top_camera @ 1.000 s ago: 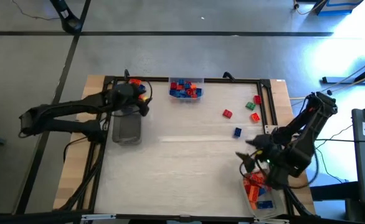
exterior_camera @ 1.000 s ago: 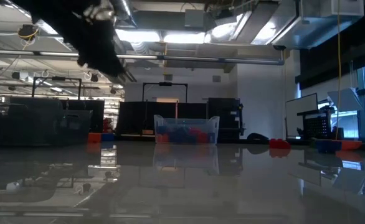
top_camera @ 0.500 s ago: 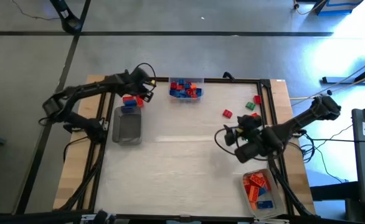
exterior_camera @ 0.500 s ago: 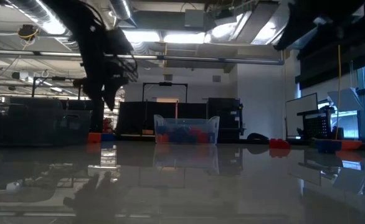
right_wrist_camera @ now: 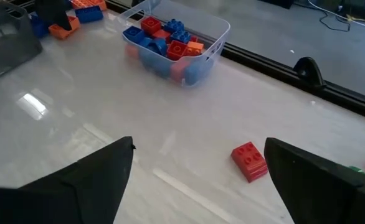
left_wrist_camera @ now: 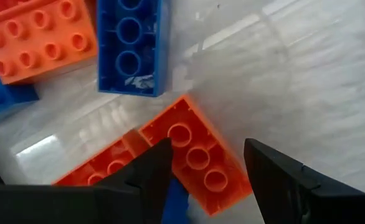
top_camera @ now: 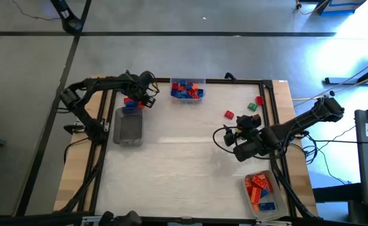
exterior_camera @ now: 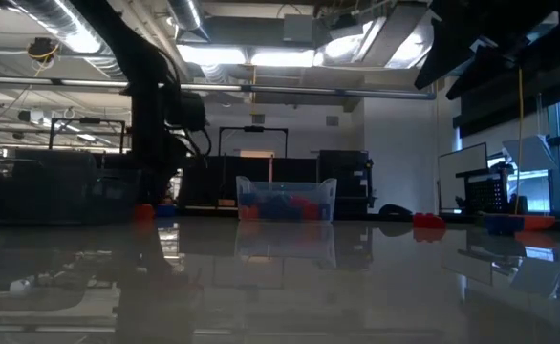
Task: Sort blocks by size
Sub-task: Put the orange 8 stud game piece into the gray bin
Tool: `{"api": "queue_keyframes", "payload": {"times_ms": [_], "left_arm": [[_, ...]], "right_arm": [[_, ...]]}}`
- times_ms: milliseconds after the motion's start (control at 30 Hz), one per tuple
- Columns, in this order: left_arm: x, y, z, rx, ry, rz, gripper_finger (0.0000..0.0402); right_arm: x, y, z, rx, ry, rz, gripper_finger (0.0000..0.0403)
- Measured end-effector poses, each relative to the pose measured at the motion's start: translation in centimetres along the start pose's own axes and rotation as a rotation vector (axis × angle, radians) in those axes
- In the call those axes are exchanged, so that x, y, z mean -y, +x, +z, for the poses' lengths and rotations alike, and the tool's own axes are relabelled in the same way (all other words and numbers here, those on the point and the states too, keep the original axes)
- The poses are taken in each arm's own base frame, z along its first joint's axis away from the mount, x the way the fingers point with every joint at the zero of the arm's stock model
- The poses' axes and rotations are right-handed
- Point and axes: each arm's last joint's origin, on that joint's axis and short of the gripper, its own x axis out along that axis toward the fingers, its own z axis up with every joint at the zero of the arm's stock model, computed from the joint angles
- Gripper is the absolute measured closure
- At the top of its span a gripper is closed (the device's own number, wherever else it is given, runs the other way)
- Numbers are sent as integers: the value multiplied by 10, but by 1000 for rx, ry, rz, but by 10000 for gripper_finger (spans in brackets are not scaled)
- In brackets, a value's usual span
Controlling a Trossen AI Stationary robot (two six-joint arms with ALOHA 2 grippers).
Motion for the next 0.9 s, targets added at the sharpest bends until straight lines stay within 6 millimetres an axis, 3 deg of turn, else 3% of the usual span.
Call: {"api": "queue_keyframes", "payload": {"times_ms": [233,633,767,900], "left_arm": [[8,6,2,6,31,-21,214],[46,-1,-6,83,214,-93,213],[51,-13,-7,53,179,-69,214],[52,-34,-3,130,156,-81,220]], "right_arm": [[0,0,0,2,4,2,45],[-2,0,1,23,15,10,45],[-2,0,1,22,14,10,45],[-2,0,1,22,14,10,45]]}}
